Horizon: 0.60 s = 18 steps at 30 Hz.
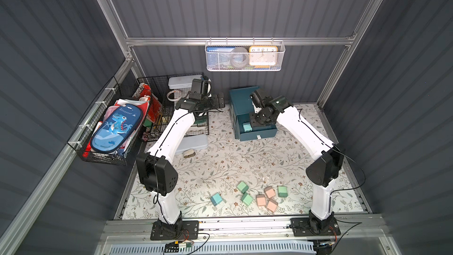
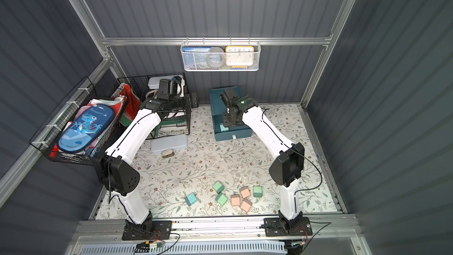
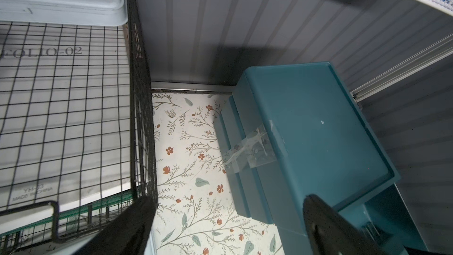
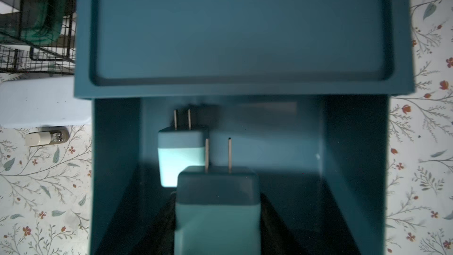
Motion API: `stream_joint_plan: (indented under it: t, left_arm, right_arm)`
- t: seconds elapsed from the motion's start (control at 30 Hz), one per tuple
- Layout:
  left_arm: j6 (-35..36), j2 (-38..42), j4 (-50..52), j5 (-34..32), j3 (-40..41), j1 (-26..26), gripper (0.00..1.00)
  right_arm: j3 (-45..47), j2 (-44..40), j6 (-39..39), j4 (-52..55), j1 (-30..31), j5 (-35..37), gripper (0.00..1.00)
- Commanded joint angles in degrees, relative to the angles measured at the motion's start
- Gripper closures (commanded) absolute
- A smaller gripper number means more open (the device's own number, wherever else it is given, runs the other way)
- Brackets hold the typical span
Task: Place the plugs into the drawer by color
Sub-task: Place the plug in the drawer.
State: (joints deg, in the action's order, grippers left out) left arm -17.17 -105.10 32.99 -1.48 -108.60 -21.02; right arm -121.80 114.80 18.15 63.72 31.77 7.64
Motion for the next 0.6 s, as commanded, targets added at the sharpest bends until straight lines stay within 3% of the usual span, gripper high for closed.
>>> stream_joint_plan:
  t: [0.0, 0.57]
  left_arm:
    - [1.21, -0.35, -0.30, 0.68, -0.39, 0.10, 0.01]
    - [1.77, 1.04, -0.74, 0.16, 0.84, 0.10, 0.01]
  right_arm:
    - [-2.88, 1.78, -1.01, 3.71, -0.20, -0.58, 0.87]
    - [-3.45, 5.87, -1.98, 5.37, -0.82, -3.30, 0.68]
